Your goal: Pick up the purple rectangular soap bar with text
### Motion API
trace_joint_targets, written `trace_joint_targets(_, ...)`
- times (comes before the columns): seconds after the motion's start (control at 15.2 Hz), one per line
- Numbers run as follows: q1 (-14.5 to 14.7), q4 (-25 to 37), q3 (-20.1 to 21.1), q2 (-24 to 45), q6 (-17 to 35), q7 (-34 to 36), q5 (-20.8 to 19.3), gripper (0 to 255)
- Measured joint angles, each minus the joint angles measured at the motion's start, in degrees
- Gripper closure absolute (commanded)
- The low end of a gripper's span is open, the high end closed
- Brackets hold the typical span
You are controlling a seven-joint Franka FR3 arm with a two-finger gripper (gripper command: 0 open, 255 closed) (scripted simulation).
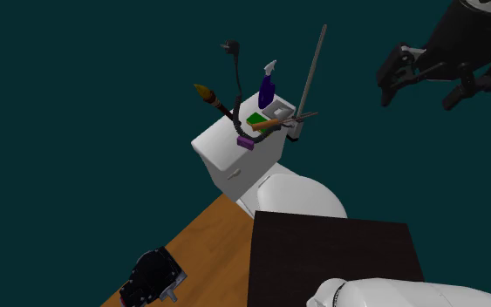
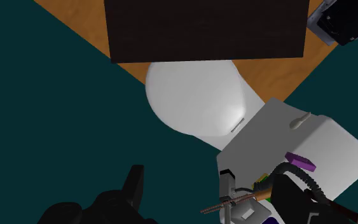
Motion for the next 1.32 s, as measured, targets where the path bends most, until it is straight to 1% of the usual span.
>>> trace_joint_targets(0.13,0.15,-0.27,0.05,0.69,0.90,-0.15,0.06,0)
trace_joint_targets(0.4,1.39,-2.73,0.70,4.70,7.11,-1.00,0.70,0)
trace_joint_targets(0.86,3.60,-4.13,2.39,15.76,19.20,-2.61,1.55,0)
trace_joint_targets(1.32,5.42,-2.23,4.36,28.74,29.89,-4.18,1.55,0)
